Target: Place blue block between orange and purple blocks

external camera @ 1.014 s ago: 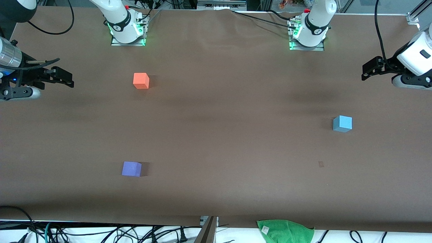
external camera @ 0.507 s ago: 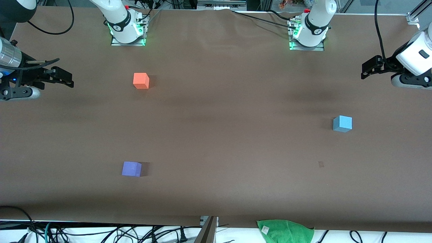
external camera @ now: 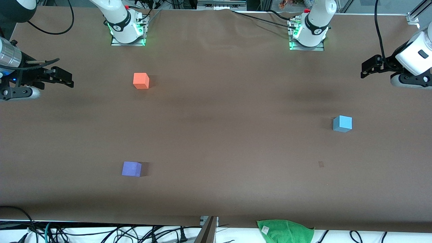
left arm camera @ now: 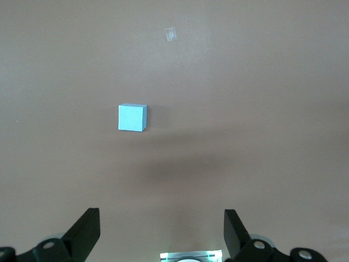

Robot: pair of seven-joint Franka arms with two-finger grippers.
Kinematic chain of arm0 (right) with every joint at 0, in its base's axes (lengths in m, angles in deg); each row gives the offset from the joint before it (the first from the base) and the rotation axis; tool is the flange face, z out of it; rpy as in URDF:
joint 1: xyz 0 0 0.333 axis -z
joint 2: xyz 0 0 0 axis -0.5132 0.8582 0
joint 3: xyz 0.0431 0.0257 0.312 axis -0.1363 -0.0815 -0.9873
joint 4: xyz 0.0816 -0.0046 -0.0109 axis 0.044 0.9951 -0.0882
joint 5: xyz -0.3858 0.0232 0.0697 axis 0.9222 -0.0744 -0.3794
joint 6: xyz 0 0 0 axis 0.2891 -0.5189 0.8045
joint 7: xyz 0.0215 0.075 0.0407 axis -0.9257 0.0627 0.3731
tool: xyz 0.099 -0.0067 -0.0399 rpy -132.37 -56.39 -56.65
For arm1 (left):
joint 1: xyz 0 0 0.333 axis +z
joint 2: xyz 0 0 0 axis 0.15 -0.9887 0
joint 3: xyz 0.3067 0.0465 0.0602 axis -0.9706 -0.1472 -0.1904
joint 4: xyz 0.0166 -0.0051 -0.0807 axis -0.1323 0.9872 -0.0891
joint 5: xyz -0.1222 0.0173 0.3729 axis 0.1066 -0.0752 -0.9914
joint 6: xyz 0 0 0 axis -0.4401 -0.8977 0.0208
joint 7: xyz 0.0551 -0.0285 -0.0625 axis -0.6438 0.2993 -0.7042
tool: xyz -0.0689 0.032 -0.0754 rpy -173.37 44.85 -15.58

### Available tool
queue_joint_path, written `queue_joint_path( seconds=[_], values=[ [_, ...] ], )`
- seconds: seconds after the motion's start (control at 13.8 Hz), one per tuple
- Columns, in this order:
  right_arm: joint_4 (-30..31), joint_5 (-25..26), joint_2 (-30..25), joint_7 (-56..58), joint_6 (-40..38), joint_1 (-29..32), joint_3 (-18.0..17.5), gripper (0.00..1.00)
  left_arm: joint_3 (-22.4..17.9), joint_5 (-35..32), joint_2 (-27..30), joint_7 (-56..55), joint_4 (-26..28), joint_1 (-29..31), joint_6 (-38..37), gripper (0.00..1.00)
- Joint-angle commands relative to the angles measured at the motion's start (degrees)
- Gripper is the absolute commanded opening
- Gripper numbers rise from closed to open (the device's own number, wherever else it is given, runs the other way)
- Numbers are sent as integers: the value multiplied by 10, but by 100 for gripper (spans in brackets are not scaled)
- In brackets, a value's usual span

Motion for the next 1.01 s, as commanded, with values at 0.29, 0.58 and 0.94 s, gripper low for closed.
queue_joint_path(
  seconds=[0.29, 0.58, 0.94],
  values=[
    [-13, 3, 4, 9, -6, 8, -6, 100, 0, 14, -10, 15, -7, 4, -29, 100],
    [-13, 3, 4, 9, -6, 8, -6, 100, -1, 7, -42, 15, -11, 4, -42, 100],
    [-12, 3, 4, 9, -6, 8, -6, 100, -1, -40, -111, 17, 23, 19, 62, 100]
  ],
)
